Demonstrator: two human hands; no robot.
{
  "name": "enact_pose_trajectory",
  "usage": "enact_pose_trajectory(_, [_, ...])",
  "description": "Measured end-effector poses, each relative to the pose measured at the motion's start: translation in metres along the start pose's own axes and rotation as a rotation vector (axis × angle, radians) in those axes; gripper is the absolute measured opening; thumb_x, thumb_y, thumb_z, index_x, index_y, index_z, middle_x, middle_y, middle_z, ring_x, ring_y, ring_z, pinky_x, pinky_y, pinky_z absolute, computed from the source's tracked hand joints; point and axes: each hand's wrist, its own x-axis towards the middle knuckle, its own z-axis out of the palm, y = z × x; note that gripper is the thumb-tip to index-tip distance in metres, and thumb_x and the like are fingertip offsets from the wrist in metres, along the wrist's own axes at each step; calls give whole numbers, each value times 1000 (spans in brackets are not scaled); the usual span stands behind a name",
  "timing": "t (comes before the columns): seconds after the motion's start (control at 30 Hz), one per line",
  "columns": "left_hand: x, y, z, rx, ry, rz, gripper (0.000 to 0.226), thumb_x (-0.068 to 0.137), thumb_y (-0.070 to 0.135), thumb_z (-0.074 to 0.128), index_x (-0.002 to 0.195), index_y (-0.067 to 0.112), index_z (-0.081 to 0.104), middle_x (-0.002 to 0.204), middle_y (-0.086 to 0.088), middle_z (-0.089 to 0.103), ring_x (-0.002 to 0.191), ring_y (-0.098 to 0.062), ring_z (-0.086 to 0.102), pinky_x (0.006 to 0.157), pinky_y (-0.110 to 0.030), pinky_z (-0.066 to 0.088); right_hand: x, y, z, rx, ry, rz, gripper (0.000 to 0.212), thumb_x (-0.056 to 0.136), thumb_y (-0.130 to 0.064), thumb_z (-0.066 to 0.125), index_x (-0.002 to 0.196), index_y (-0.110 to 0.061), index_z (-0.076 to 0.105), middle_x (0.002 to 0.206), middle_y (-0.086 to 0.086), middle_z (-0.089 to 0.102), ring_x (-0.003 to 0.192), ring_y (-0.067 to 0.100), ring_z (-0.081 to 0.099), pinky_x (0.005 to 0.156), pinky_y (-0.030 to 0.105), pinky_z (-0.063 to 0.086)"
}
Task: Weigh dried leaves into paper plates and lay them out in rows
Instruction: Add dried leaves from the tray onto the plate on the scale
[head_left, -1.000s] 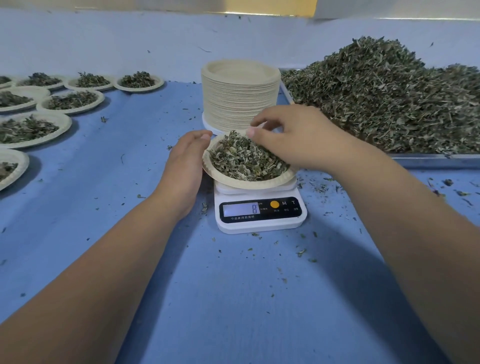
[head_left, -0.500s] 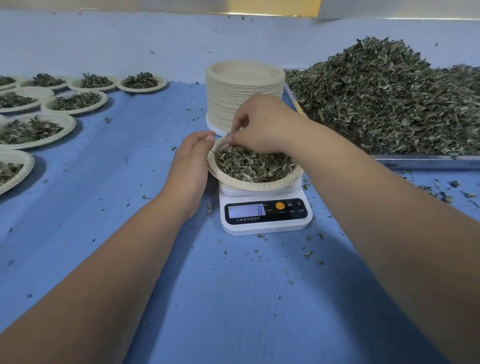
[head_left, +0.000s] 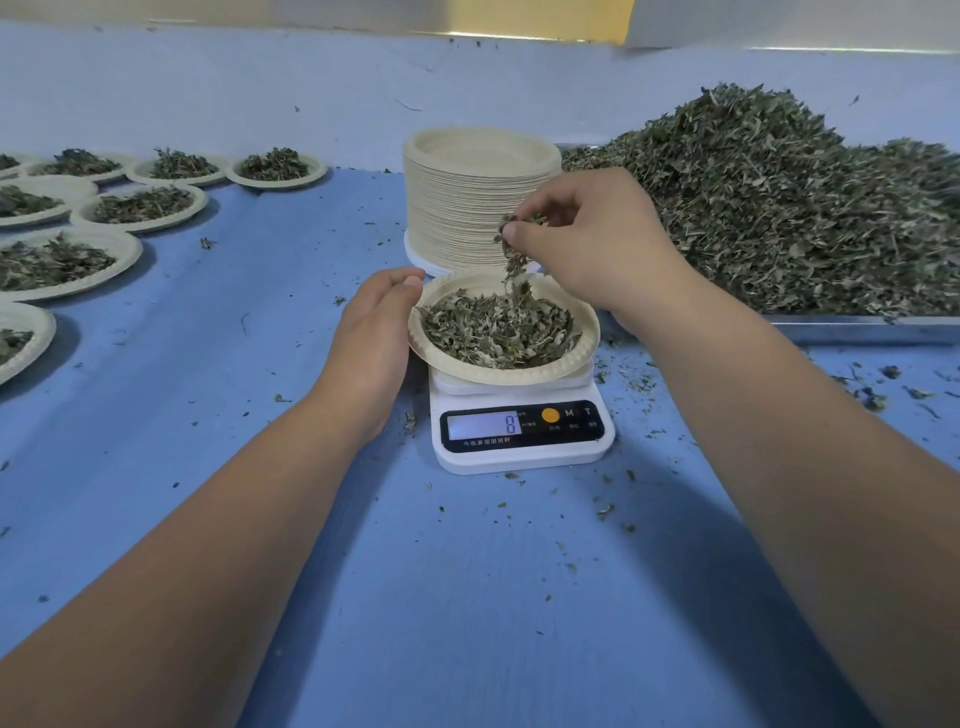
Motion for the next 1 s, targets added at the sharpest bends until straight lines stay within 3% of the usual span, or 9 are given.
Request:
enact_pose_trajectory(0.33, [-2, 1, 1, -8, 0, -7, 29, 82, 42, 55, 103, 30, 72, 115, -2, 74, 113, -22, 68, 108, -53, 49, -3, -4, 8, 79, 55, -38, 4, 85, -28, 79, 84, -24, 76, 64, -9, 56, 58, 4, 47, 58, 22, 40])
enact_pose_trajectory(0.47, [-1, 1, 0, 1, -7, -13, 30, 82, 43, 54, 103, 32, 72, 116, -2, 74, 114, -22, 67, 108, -54, 48, -3, -1, 4, 132, 117, -12, 5, 84, -29, 80, 86, -25, 77, 70, -6, 63, 63, 12, 55, 67, 30, 50])
enact_pose_trajectory(0.57, [0, 0, -1, -1, -13, -5, 31, 82, 43, 54, 104, 32, 72, 117, 0, 73, 115, -20, 67, 109, -51, 48, 3, 12, -15, 112, 234, 8, 3, 84, -30, 79, 86, -30, 77, 79, -7, 73, 76, 17, 69, 77, 39, 60])
enact_pose_trajectory(0.7, [1, -2, -2, 8, -19, -4, 31, 81, 45, 55, 104, 34, 72, 120, 1, 72, 117, -18, 66, 110, -51, 47, 9, 49, -42, -91, 390, 63, 3, 90, -33, 71, 88, -35, 72, 82, -17, 67, 74, 9, 63, 76, 37, 58])
enact_pose_trajectory(0.8, [1, -1, -2, 7, -12, -4, 30, 81, 44, 54, 103, 34, 72, 120, 0, 72, 117, -19, 65, 111, -51, 46, 1, 83, -52, -288, 321, 184, 17, 98, -33, 62, 109, -29, 74, 101, -6, 72, 74, 10, 61, 74, 32, 54])
enact_pose_trajectory(0.87, [1, -2, -2, 3, -7, -3, 29, 81, 43, 54, 101, 33, 72, 119, -1, 72, 117, -20, 66, 110, -52, 47, -10, 97, -52, -397, 191, 264, 27, 101, -35, 55, 121, -27, 71, 112, 1, 72, 88, 23, 65, 84, 37, 54])
enact_pose_trajectory(1.0, [2, -2, -1, -4, -9, 7, 29, 82, 40, 54, 103, 31, 72, 120, -3, 72, 117, -21, 66, 110, -51, 47, -20, 92, -47, -449, 162, 224, 31, 101, -32, 47, 121, -25, 69, 101, 3, 72, 90, 31, 64, 92, 48, 52])
